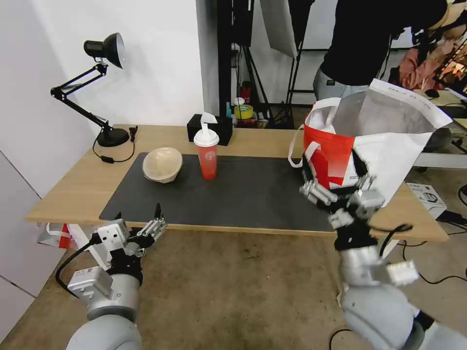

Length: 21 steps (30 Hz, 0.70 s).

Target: Pick up the trash from the table and place it into the takeout bag.

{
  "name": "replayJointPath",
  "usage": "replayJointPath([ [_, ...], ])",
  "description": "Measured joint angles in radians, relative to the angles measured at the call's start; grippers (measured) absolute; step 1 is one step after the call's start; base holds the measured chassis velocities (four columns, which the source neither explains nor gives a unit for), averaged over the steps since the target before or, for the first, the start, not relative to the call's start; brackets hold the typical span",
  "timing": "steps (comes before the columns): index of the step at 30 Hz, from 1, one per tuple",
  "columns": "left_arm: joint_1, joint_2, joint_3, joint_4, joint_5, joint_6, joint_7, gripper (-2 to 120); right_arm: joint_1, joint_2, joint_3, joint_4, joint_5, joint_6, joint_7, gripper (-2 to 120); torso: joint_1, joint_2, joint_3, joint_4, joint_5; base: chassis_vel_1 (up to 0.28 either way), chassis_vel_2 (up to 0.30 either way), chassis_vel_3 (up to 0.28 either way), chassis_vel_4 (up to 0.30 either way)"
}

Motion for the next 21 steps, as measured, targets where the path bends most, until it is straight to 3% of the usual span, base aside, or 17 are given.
replayJointPath([
  [10, 0.040, -0.004, -0.001, -0.003, 0.021, 0.013, -0.002, 100, -0.110, 0.029, -0.001, -0.008, -0.086, -0.014, 0.064, 100, 0.000, 0.000, 0.000, 0.0002, -0.0001, 0.000, 0.000, 0.000, 0.000],
  [21, 0.048, 0.009, -0.004, -0.006, 0.027, 0.013, -0.002, 100, -0.221, 0.063, -0.017, -0.001, -0.066, -0.058, 0.109, 100, 0.000, 0.000, 0.000, 0.0002, 0.0000, 0.000, 0.000, 0.000, 0.000],
])
